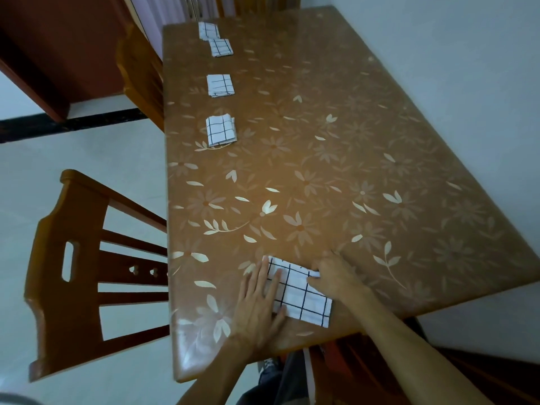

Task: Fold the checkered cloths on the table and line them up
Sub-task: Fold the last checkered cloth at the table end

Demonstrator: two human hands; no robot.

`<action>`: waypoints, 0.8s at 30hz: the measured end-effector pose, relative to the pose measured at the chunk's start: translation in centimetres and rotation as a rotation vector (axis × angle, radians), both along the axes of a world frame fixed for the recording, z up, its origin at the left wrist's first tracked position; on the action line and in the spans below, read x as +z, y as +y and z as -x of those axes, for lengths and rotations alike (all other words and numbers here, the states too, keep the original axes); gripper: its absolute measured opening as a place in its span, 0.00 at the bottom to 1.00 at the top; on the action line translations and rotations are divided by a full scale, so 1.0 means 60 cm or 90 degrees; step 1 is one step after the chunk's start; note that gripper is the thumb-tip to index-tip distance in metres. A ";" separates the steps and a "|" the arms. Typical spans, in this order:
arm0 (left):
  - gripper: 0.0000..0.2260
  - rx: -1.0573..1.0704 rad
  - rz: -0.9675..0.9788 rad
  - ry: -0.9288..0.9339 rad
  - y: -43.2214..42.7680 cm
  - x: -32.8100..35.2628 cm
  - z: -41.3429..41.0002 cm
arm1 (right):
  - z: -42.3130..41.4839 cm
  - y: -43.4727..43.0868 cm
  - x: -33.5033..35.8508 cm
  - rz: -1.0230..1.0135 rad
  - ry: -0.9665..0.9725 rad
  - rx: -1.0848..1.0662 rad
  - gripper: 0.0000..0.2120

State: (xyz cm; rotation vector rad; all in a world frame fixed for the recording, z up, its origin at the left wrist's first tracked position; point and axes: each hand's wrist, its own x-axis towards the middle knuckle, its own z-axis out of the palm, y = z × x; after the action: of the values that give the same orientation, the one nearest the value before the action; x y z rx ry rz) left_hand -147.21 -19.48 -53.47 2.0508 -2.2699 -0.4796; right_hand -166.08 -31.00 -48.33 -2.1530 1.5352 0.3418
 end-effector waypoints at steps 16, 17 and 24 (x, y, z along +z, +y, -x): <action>0.05 0.563 -0.320 0.683 -0.036 0.070 0.001 | 0.033 0.110 0.036 -0.429 -0.555 -0.551 0.07; 0.03 0.552 -0.327 0.689 -0.036 0.071 -0.001 | 0.032 0.112 0.036 -0.433 -0.552 -0.549 0.08; 0.10 0.464 -0.392 0.751 -0.028 0.092 -0.018 | 0.036 0.116 0.049 -0.377 -0.517 -0.542 0.08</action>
State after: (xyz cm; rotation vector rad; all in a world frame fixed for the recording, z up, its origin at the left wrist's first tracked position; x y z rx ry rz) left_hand -146.12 -21.16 -47.93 1.7373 -0.6938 -1.7850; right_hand -168.27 -24.01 -45.38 -0.8629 1.4237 -0.3089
